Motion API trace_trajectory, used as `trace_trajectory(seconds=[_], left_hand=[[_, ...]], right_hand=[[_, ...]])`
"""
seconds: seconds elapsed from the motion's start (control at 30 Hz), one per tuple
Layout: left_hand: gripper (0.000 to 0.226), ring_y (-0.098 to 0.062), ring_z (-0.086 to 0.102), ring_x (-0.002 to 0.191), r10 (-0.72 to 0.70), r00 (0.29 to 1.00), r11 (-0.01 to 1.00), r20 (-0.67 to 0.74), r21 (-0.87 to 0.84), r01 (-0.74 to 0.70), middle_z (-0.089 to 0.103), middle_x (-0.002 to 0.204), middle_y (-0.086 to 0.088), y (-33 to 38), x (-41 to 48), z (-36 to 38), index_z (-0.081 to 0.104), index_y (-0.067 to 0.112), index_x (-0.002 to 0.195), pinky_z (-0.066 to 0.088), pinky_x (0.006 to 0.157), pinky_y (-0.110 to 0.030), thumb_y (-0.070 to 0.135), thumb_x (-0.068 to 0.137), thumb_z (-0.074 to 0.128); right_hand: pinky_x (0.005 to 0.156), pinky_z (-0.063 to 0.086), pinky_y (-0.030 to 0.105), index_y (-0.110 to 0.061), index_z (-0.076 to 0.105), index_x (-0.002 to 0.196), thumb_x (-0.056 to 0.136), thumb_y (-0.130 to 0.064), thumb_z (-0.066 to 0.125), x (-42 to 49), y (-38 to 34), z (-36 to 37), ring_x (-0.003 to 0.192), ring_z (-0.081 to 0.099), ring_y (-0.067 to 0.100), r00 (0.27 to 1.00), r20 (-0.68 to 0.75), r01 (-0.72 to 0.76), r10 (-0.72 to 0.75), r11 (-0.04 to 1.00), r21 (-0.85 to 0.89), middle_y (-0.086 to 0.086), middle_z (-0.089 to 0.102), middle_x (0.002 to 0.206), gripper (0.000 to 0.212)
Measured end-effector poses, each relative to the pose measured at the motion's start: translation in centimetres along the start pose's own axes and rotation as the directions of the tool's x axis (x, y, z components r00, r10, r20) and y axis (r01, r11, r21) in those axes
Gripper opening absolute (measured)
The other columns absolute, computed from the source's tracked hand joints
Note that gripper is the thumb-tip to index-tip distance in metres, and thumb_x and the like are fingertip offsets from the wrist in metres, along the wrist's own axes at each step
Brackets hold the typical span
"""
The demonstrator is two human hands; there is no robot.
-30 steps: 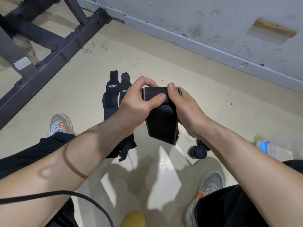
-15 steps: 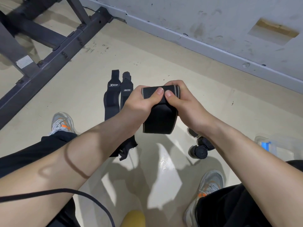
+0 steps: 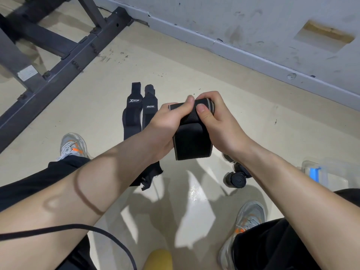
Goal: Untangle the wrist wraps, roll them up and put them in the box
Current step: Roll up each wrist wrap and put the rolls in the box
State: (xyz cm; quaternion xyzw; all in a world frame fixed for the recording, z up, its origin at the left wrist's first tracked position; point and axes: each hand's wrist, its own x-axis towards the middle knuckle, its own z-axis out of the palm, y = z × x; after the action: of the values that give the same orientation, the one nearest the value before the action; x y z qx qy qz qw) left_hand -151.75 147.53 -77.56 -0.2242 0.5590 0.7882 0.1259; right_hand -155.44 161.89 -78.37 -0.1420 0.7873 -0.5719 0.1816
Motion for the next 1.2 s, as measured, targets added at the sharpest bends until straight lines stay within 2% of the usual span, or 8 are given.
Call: trace_trajectory(seconds=[0.17, 0.3, 0.43, 0.53, 0.73, 0.87, 1.07, 1.2], left_hand=[[0.053, -0.045, 0.066, 0.119, 0.003, 0.998, 0.997, -0.069, -0.079, -0.009, 0.063, 0.131, -0.033, -0.5, 0.6, -0.1, 0.058, -0.006, 0.133, 0.055, 0.102, -0.048, 0.035, 0.101, 0.061], [0.049, -0.044, 0.069, 0.114, 0.071, 0.986, 0.991, -0.153, -0.100, -0.088, 0.068, 0.123, -0.031, 0.4, 0.6, 0.2, 0.060, -0.009, 0.128, 0.056, 0.100, -0.053, 0.032, 0.102, 0.061], [0.041, -0.036, 0.075, 0.098, 0.048, 0.935, 0.987, -0.351, -0.125, -0.098, 0.073, 0.116, -0.023, 2.2, 1.5, -1.3, 0.063, -0.003, 0.125, 0.063, 0.083, -0.050, 0.032, 0.104, 0.061], [0.041, -0.032, 0.077, 0.095, 0.029, 0.895, 0.984, -0.445, -0.146, -0.104, 0.074, 0.115, -0.019, 2.7, 2.4, -3.2, 0.065, 0.000, 0.122, 0.063, 0.080, -0.052, 0.036, 0.101, 0.064], [0.044, -0.030, 0.078, 0.089, -0.040, 0.828, 0.964, -0.560, -0.240, -0.117, 0.075, 0.113, -0.015, 3.8, 3.2, -5.4, 0.060, 0.004, 0.128, 0.064, 0.072, -0.052, 0.038, 0.100, 0.065], [0.051, -0.040, 0.077, 0.090, -0.057, 0.846, 0.948, -0.530, -0.294, -0.121, 0.073, 0.117, -0.022, 3.9, 3.3, -6.2, 0.053, 0.004, 0.133, 0.061, 0.073, -0.063, 0.040, 0.099, 0.065], [0.053, -0.033, 0.077, 0.093, 0.014, 0.822, 0.968, -0.570, -0.199, -0.155, 0.072, 0.119, -0.015, 3.7, 3.6, -6.1, 0.054, 0.007, 0.131, 0.064, 0.073, -0.052, 0.045, 0.097, 0.067], [0.038, -0.027, 0.071, 0.108, 0.083, 0.767, 0.978, -0.636, -0.095, -0.185, 0.068, 0.120, -0.006, 3.8, 4.0, -6.8, 0.051, 0.019, 0.111, 0.061, 0.090, -0.046, 0.051, 0.095, 0.065]], right_hand=[[0.097, 0.050, 0.047, -0.039, 0.046, 0.122, 0.091, -0.054, 0.049, -0.4, 0.2, 0.7, 0.097, 0.064, 0.017, 0.994, -0.026, -0.103, 0.107, 0.986, 0.130, -0.009, 0.062, 0.102, 0.035], [0.102, 0.052, 0.051, -0.018, 0.060, 0.119, 0.087, -0.061, 0.057, -0.4, -0.4, 1.2, 0.103, 0.071, 0.018, 0.978, -0.003, -0.202, 0.210, 0.947, 0.249, -0.001, 0.073, 0.109, 0.054], [0.094, 0.056, 0.053, -0.024, 0.063, 0.113, 0.090, -0.045, 0.064, -1.0, 0.0, 1.6, 0.096, 0.074, 0.020, 0.976, 0.106, -0.198, 0.190, 0.978, 0.071, -0.001, 0.077, 0.101, 0.031], [0.090, 0.057, 0.053, -0.038, 0.049, 0.118, 0.088, -0.036, 0.071, -1.1, 0.3, 1.2, 0.090, 0.074, 0.028, 0.969, 0.139, -0.222, 0.206, 0.969, 0.112, 0.002, 0.075, 0.099, 0.038], [0.073, 0.051, 0.022, -0.023, 0.059, 0.108, 0.090, -0.026, 0.076, -1.2, 0.3, 0.1, 0.079, 0.068, 0.009, 0.937, 0.310, -0.211, 0.159, 0.967, 0.143, -0.015, 0.071, 0.085, 0.025], [0.105, 0.050, 0.043, -0.023, 0.066, 0.121, 0.087, -0.013, 0.080, -1.5, 0.9, -0.1, 0.115, 0.067, 0.017, 0.931, 0.338, -0.175, 0.138, 0.981, 0.081, -0.002, 0.075, 0.115, 0.038], [0.077, 0.051, 0.025, -0.015, 0.071, 0.110, 0.097, -0.007, 0.065, -1.5, 1.1, -0.6, 0.088, 0.069, 0.013, 0.935, 0.332, -0.149, 0.123, 0.987, 0.054, -0.004, 0.075, 0.098, 0.016], [0.082, 0.055, 0.041, -0.006, 0.069, 0.103, 0.096, -0.014, 0.069, -1.6, 1.0, -1.0, 0.086, 0.070, 0.029, 0.943, 0.316, -0.154, 0.108, 0.980, 0.126, 0.018, 0.072, 0.096, 0.010]])
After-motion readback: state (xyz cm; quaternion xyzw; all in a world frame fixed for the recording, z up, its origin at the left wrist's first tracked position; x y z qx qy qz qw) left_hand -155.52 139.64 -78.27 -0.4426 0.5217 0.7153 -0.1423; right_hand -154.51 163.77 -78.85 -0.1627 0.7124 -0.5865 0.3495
